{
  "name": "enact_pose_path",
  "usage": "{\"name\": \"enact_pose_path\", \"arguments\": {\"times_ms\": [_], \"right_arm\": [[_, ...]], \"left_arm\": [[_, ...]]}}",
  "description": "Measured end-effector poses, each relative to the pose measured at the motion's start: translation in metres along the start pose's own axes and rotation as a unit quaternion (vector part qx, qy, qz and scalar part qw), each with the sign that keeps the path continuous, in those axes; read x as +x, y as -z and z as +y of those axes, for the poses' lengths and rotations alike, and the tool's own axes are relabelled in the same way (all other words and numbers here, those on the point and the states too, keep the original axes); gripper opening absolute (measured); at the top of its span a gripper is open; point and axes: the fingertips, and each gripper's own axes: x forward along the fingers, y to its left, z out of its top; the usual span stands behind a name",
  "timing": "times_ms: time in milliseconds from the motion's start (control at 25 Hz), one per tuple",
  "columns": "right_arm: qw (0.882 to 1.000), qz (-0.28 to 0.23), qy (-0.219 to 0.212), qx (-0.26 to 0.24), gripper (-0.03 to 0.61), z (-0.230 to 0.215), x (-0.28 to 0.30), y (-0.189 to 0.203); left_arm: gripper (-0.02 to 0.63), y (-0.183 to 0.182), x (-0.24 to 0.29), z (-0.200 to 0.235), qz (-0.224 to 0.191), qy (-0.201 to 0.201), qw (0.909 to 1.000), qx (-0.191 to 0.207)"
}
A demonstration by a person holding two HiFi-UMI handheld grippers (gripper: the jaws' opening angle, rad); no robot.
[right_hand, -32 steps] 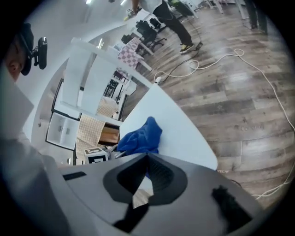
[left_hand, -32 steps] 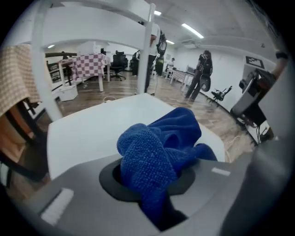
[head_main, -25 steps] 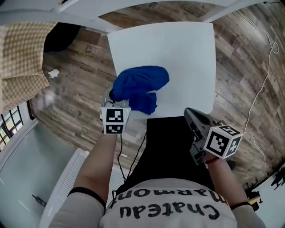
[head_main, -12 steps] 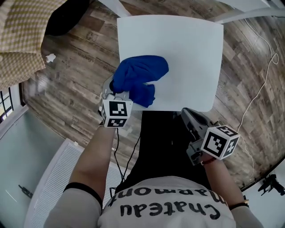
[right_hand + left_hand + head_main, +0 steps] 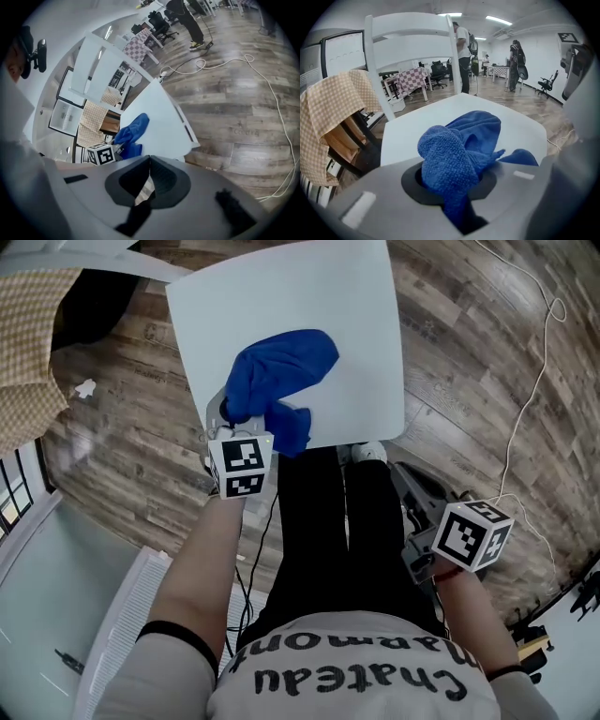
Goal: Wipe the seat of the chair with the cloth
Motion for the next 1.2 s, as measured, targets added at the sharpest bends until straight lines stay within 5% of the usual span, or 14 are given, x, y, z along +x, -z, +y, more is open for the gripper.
{"name": "enact_pose_path", "arguments": {"times_ms": [800, 1200], "right_arm": [[0.985, -0.121, 0.033, 0.118, 0.015, -0.113, -0.117, 0.041], [0.982, -0.129, 0.035, 0.134, 0.015, -0.123, -0.129, 0.046]], "left_arm": [[0.055, -0.102, 0.045, -0.179, -0.065, 0.105, 0.9907, 0.057], [0.057, -0.115, 0.049, -0.213, -0.064, 0.139, 0.9867, 0.055]]}}
